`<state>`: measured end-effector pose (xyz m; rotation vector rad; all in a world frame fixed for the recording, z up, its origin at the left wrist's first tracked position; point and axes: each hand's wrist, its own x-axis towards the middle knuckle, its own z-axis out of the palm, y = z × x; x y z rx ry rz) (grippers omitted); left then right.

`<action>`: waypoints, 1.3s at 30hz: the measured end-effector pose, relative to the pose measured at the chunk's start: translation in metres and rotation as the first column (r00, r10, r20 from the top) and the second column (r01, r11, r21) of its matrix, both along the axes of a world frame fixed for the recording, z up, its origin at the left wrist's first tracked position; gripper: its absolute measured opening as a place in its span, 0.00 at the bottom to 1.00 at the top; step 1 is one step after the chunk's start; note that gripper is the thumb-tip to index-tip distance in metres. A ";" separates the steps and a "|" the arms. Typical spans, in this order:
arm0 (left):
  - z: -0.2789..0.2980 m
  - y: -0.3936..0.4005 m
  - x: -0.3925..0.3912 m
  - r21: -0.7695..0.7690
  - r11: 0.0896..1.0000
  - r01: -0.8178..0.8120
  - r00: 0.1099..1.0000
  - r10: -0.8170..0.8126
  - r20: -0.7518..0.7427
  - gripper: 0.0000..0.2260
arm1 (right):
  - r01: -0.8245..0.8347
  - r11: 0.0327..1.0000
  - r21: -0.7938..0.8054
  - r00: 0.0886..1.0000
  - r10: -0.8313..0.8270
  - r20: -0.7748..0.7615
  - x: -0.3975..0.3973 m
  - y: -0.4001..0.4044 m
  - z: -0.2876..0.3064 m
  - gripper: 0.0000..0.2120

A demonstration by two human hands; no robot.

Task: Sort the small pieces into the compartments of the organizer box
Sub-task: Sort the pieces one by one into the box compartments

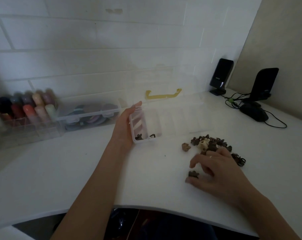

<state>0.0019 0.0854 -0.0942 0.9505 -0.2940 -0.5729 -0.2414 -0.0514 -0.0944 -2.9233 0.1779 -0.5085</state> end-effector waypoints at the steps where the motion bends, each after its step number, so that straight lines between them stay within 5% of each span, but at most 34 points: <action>1: 0.000 -0.002 0.000 -0.001 1.000 0.004 1.000 -0.004 0.002 0.10 | 0.020 0.999 -0.036 1.000 -0.021 -0.020 -0.002 0.001 -0.005 0.16; 11: 0.000 -0.003 -0.011 -0.051 0.997 0.063 0.997 -0.065 -0.035 0.13 | -0.058 0.994 0.097 0.955 0.027 0.295 0.012 0.007 -0.018 0.13; 20: 0.001 -0.002 -0.018 -0.035 0.999 0.041 0.999 -0.041 -0.022 0.13 | -0.012 0.977 0.212 0.912 -0.076 0.402 0.025 0.018 -0.009 0.12; 24: 0.001 0.001 -0.019 -0.025 0.998 0.049 0.998 -0.050 -0.024 0.22 | -0.065 0.997 0.035 0.899 0.043 0.435 0.071 0.044 0.024 0.03; 29: 0.008 0.002 -0.026 -0.087 0.977 0.195 0.977 -0.202 -0.073 0.12 | -0.044 0.979 -0.197 0.939 0.108 0.326 0.117 0.056 0.024 0.08; 33: 0.003 0.000 -0.025 -0.116 0.987 0.115 0.986 -0.128 -0.106 0.18 | -0.127 0.990 -0.058 0.942 0.138 0.305 0.104 0.043 0.018 0.12; 39: 0.012 -0.002 -0.030 0.024 0.997 0.077 0.993 -0.075 -0.086 0.10 | 0.124 0.988 0.095 0.901 -0.152 0.406 0.049 -0.015 0.023 0.04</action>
